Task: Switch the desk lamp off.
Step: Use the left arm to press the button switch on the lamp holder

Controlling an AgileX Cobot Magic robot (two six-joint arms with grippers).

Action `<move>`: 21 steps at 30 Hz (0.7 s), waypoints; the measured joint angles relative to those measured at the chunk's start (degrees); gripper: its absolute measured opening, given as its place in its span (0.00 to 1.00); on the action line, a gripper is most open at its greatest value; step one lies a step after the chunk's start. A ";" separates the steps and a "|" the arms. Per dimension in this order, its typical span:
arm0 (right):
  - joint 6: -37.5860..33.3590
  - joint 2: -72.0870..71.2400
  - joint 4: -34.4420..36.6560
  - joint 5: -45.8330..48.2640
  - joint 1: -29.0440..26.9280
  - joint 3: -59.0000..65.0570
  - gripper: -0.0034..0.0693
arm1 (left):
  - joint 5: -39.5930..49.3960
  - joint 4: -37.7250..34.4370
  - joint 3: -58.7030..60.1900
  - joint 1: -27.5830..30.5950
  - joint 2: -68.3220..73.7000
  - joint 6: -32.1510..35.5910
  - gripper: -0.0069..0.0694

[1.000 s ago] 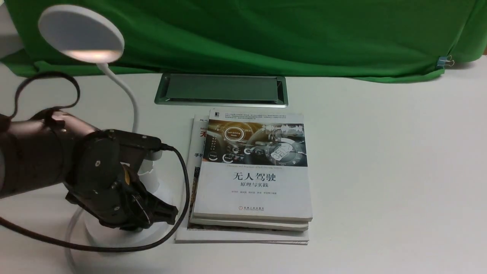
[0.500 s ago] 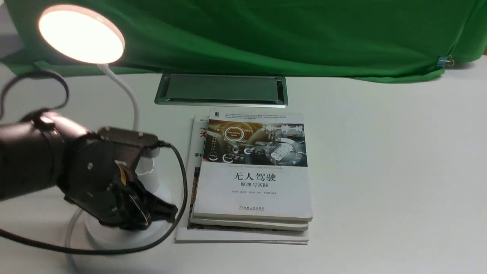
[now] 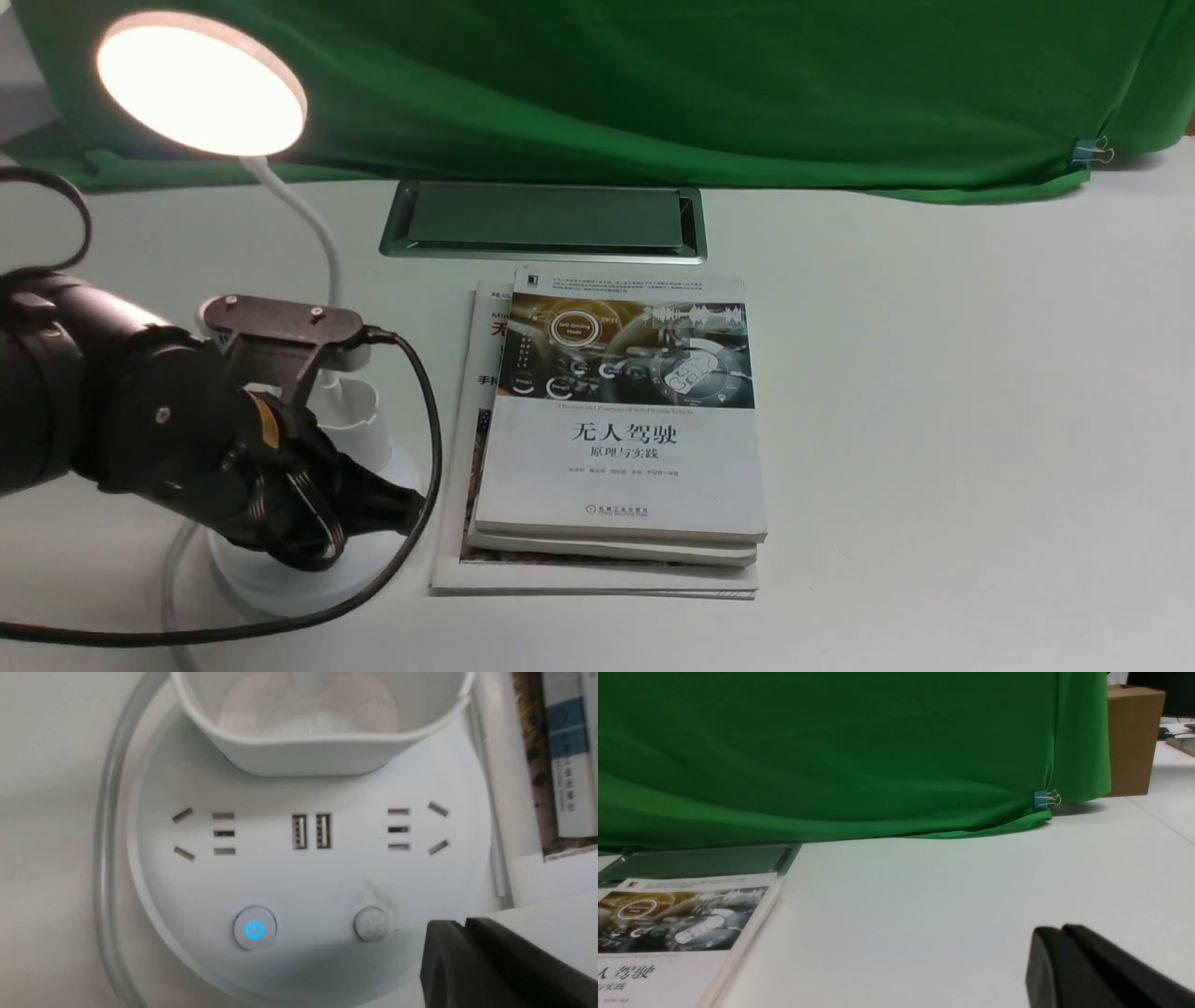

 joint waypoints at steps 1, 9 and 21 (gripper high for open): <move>0.00 0.00 0.00 0.00 0.00 0.00 0.10 | 0.00 0.00 0.00 0.31 0.09 0.00 0.12; 0.00 0.00 0.00 0.00 0.00 0.00 0.10 | -0.46 -0.14 0.00 4.20 3.57 1.17 0.12; 0.00 0.00 0.00 0.00 0.00 0.00 0.10 | -1.78 -5.27 -0.62 4.69 7.25 5.88 0.12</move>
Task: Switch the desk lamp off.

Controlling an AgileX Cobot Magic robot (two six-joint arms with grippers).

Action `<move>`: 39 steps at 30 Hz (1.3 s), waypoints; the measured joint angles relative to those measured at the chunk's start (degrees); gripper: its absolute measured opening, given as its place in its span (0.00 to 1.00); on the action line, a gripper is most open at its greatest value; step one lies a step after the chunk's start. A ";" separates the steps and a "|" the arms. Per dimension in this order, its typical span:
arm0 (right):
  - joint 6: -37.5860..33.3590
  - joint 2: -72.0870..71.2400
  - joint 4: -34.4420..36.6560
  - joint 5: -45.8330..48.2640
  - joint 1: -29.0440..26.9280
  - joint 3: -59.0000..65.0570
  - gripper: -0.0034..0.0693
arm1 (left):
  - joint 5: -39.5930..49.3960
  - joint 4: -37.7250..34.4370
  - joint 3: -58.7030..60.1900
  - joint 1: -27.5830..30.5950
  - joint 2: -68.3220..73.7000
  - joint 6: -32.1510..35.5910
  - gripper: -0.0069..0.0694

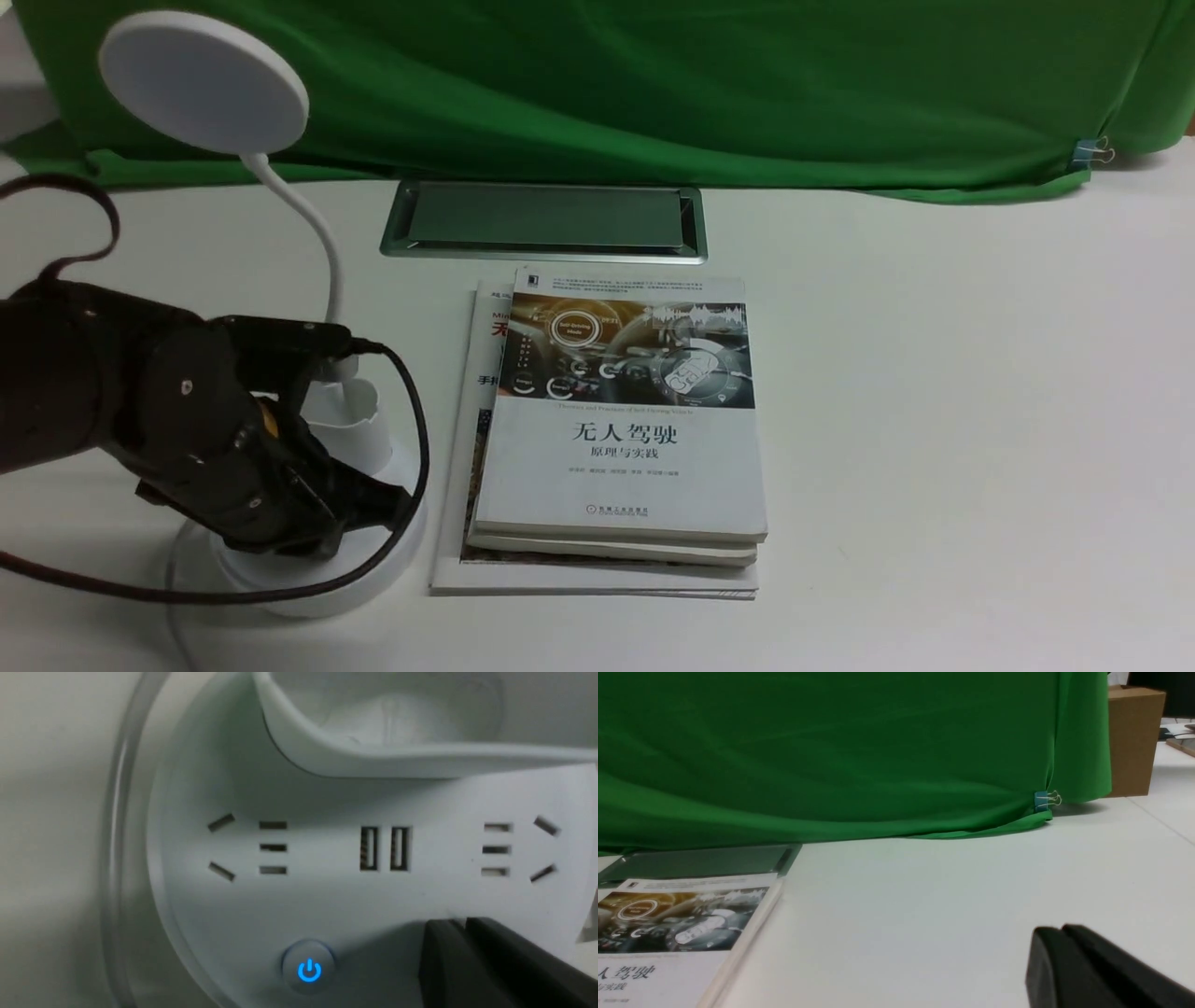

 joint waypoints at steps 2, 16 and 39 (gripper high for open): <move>0.00 0.00 0.00 0.00 0.00 0.00 0.10 | 1.20 -0.07 0.11 0.00 -0.95 0.00 0.12; 0.00 0.00 0.00 0.00 0.00 0.00 0.10 | 4.18 -2.18 0.63 0.00 -29.81 -1.81 0.12; 0.00 0.00 0.00 0.00 0.00 0.00 0.10 | -2.34 0.86 2.15 0.00 -58.73 2.16 0.12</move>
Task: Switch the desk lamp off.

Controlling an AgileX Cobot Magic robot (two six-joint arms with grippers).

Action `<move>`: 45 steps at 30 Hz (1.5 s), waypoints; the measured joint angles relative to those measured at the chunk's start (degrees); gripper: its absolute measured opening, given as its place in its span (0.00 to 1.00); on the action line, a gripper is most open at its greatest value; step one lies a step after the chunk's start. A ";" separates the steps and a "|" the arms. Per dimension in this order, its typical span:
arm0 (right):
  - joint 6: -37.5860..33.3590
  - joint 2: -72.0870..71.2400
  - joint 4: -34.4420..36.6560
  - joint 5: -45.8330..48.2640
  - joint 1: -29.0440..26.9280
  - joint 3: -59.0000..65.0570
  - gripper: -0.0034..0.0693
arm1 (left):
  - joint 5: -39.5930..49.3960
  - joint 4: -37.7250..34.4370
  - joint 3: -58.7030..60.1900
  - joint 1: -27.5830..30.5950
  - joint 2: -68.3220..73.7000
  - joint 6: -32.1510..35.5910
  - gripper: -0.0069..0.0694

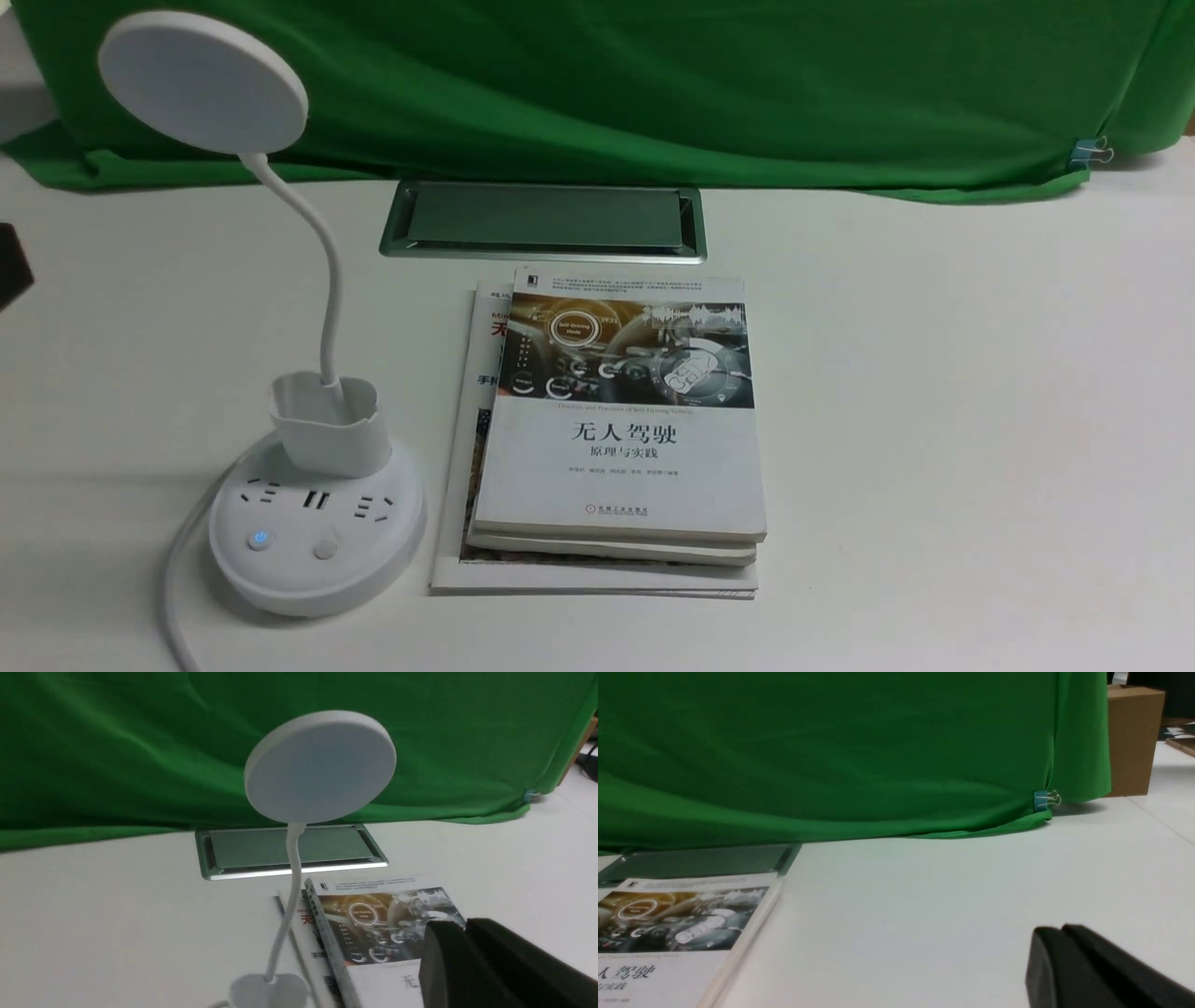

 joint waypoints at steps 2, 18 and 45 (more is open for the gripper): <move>0.00 0.00 0.00 0.00 0.00 0.00 0.10 | -3.60 2.28 3.33 0.47 -1.37 1.30 0.12; 0.00 0.00 0.00 -0.04 0.00 0.00 0.10 | -19.48 3.58 43.94 16.08 -30.24 2.49 0.12; 0.00 0.00 0.00 -0.03 0.00 0.00 0.10 | -18.72 3.58 44.11 16.50 -30.51 2.49 0.12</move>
